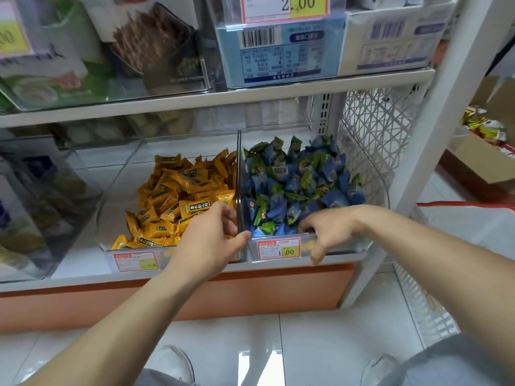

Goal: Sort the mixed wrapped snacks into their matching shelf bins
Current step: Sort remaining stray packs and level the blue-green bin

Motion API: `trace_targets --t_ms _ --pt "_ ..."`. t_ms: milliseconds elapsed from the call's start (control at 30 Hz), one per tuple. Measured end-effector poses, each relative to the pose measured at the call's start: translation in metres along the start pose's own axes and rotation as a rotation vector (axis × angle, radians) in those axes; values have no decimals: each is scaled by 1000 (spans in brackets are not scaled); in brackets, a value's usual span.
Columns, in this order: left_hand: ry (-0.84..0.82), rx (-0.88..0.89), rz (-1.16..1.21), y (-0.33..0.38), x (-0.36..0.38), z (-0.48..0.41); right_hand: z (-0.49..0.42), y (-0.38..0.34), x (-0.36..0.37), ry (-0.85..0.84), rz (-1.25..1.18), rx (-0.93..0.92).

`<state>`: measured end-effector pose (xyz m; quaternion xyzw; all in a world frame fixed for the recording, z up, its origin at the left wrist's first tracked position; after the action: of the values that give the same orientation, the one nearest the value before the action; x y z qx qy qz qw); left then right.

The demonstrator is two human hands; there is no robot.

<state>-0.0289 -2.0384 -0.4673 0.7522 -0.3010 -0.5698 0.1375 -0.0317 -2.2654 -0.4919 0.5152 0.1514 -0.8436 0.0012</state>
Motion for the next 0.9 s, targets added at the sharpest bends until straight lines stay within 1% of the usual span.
trace_targets --t_ms 100,133,233,267,367,433,467,500,533,567,633,667,733,767,800,833,867,900 --pt "7 1 9 -1 -1 -2 4 4 -1 12 -46 -23" --pt "9 9 5 -1 -2 -2 6 6 -3 29 -100 -34" --pt "-2 21 -14 1 -3 -3 15 10 -13 97 -390 -83" --pt "-13 13 -25 2 -4 -4 20 11 -17 115 -437 -101" --pt "-34 -2 -85 6 -12 -8 28 10 -24 193 -452 -150" --pt "32 74 -213 15 -22 -12 29 5 -30 292 -489 -163" --pt "104 128 -259 22 -29 -13 29 2 -34 332 -539 -170" --pt "178 178 -253 30 -35 -14 29 -3 -37 357 -616 -186" --pt "224 224 -186 38 -38 -14 30 -9 -41 377 -715 -210" --pt "225 258 -77 47 -39 -13 31 -16 -44 402 -823 -241" --pt "139 285 180 61 -34 -11 33 -30 -50 489 -996 -291" --pt "114 290 271 67 -33 -11 33 -35 -52 537 -1061 -304" --pt "150 274 350 68 -38 -15 33 -38 -54 596 -1201 -291" --pt "184 237 364 62 -42 -19 33 -36 -54 611 -1238 -270" --pt "215 184 368 54 -47 -24 33 -31 -53 647 -1194 -239" --pt "237 129 346 43 -52 -29 34 -23 -53 696 -1047 -195" --pt "247 81 278 31 -57 -33 35 -14 -52 730 -851 -146" --pt "244 42 164 18 -60 -36 37 -7 -49 742 -665 -108"
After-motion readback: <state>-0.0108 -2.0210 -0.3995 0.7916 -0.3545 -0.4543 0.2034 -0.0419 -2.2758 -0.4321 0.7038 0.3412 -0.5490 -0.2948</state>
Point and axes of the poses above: each hand's wrist, its own z-axis away from the middle knuckle, its own x-axis out of the palm, y = z × x, the point moved 5 cm from there along -z, towards the middle knuckle, and after that the axes turned 11 degrees about y, right-handed, at the moved point
